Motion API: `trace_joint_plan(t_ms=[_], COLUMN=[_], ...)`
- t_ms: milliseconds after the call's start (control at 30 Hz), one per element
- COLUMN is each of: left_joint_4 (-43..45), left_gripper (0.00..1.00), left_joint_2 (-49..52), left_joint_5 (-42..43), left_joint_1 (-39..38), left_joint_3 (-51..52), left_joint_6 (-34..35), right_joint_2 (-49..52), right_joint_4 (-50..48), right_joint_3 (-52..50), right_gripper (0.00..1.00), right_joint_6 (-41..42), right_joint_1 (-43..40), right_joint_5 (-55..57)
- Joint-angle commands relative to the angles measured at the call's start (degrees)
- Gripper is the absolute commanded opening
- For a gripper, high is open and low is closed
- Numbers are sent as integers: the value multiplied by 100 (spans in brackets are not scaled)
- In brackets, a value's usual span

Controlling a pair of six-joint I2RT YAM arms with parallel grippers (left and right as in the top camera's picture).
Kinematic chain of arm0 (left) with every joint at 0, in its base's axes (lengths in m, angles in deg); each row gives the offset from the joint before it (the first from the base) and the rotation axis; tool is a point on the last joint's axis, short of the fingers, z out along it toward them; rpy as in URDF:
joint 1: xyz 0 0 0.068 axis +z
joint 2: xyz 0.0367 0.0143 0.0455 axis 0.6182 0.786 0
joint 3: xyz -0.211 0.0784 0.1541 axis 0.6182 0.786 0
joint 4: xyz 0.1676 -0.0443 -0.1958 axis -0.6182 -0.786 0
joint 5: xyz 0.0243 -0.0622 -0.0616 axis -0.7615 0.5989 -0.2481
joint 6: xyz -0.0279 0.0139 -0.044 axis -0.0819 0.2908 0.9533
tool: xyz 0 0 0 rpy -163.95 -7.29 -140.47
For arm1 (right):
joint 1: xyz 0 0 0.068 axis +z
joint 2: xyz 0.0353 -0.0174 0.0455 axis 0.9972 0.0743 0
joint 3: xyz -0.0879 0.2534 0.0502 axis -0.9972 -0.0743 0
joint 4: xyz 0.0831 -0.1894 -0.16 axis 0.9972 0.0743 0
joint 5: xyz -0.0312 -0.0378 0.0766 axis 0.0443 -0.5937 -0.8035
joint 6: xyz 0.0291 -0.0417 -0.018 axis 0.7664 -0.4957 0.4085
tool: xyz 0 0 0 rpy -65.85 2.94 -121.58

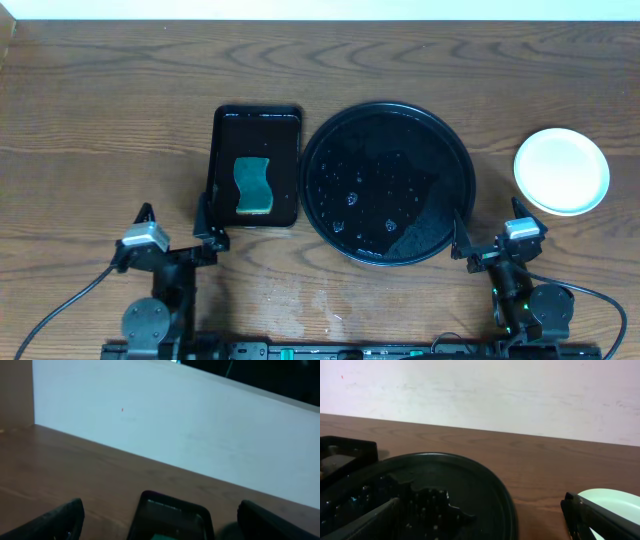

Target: Clean dirty plates on tray and stack at the side

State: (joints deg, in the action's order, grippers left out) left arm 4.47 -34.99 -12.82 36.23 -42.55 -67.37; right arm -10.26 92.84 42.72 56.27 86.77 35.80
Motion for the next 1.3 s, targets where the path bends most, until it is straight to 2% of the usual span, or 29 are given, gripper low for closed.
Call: trace_joint_plan(t_ms=[0, 267, 633, 867, 1267], left_joint_4=[328, 1276, 1008, 203, 243], left_gripper=[98, 98, 98, 98, 98], left_joint_2=[-63, -63, -63, -61, -7], left_joint_5=[203, 304, 306, 302, 304], left_joint_1=[22, -68, -118, -118, -118], left_joint_3=[402, 1335, 1338, 1338, 1335], left_joint_6=[-122, -103, -105, -105, -105], right_joint_2=[-42, -42, -42, -42, -42], right_joint_4=[4, 4, 4, 4, 4], right_joint_3=[-24, -24, -24, -24, -24], right_gripper=[99, 99, 99, 99, 99], right_joint_6=[-68, -68, -68, -68, -68], right_joint_1=[57, 57, 57, 57, 57], right_joint_5=[11, 11, 11, 11, 11])
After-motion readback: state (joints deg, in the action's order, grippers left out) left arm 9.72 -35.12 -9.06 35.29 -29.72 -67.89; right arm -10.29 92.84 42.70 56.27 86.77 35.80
